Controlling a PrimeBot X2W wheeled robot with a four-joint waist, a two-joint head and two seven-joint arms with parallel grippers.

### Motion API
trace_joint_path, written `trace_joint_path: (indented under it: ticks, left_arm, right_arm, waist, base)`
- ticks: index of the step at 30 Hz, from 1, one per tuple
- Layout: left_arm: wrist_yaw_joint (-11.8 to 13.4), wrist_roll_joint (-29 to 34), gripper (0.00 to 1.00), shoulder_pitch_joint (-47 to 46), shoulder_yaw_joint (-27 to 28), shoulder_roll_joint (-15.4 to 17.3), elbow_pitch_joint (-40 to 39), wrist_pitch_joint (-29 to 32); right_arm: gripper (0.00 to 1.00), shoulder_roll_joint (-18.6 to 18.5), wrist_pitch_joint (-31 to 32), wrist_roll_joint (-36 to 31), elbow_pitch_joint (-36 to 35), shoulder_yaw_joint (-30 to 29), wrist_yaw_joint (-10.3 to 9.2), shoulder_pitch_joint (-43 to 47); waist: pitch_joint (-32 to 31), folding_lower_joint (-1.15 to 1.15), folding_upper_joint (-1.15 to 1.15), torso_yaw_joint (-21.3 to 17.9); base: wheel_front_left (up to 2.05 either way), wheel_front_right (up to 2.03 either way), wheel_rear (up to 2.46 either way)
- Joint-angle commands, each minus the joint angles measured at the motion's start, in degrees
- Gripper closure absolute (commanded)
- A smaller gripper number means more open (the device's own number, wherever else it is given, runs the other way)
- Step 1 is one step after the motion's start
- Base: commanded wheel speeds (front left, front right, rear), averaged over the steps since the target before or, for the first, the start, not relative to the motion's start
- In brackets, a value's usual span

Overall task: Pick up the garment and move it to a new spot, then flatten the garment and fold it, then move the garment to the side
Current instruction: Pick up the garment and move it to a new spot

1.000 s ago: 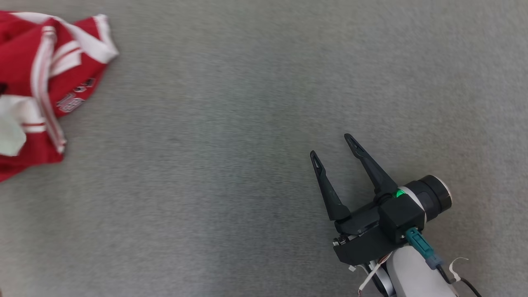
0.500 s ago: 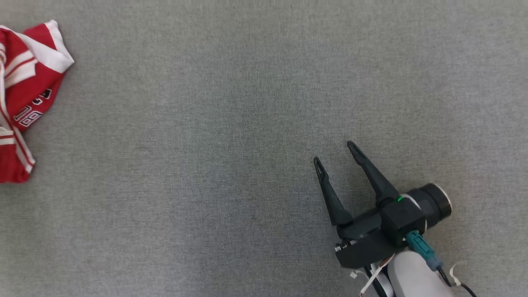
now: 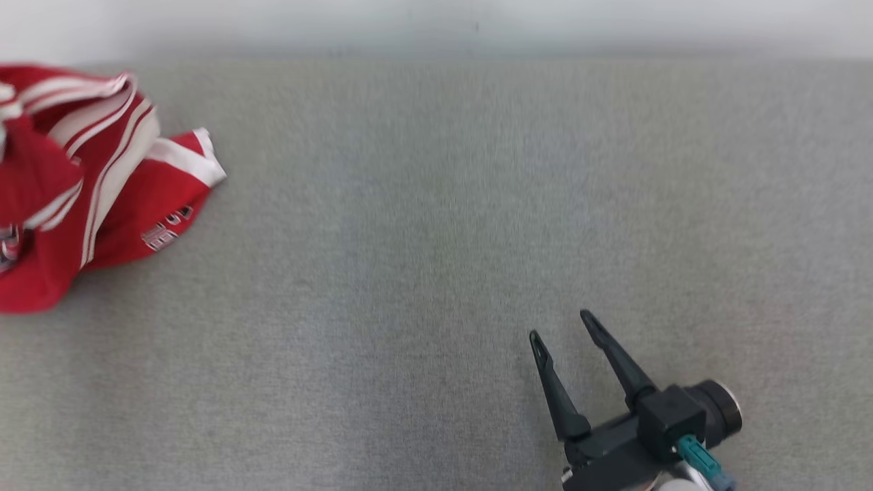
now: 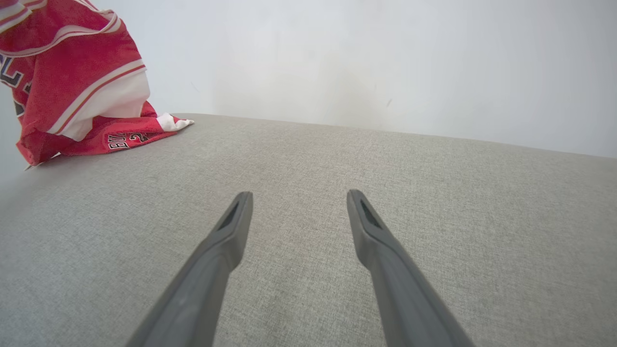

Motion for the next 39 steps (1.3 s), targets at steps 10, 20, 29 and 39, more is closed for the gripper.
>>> trace_joint_path:
  ticks: [10, 20, 29, 39]
  left_arm:
    - [-6.7, -3.7, 1.00, -9.5, -5.9, -6.8, 0.2, -4.3]
    - [-9.8, -5.7, 1.00, -14.0, -9.8, -12.8, 2.1, -8.5]
    - [-10.7, -4.8, 1.00, -15.4, -12.0, -14.2, 6.0, -11.8]
    - [-11.8, -1.8, 1.00, -2.2, -18.5, -16.1, 14.3, -15.6]
  right_arm:
    - [0.00, 0.0, 0.0, 1.3, 0.1, 0.2, -0.14, 4.6]
    - [0.00, 0.0, 0.0, 1.5, 0.4, 1.1, -0.14, 5.2]
    - [0.00, 0.0, 0.0, 3.1, 0.2, 2.5, -0.14, 5.1]
    - [0.00, 0.0, 0.0, 2.9, 0.0, 1.4, -0.14, 4.1]
  waist:
    - [-13.5, 0.01, 0.01, -4.5]
    - [-13.8, 0.01, 0.01, -14.9]
    - [-12.4, 0.01, 0.01, -21.9]
    - [-10.4, 0.01, 0.01, -22.6]
  base:
    - [0.00, 0.00, 0.00]
    - [0.00, 0.00, 0.00]
    - [0.00, 0.00, 0.00]
    - [0.00, 0.00, 0.00]
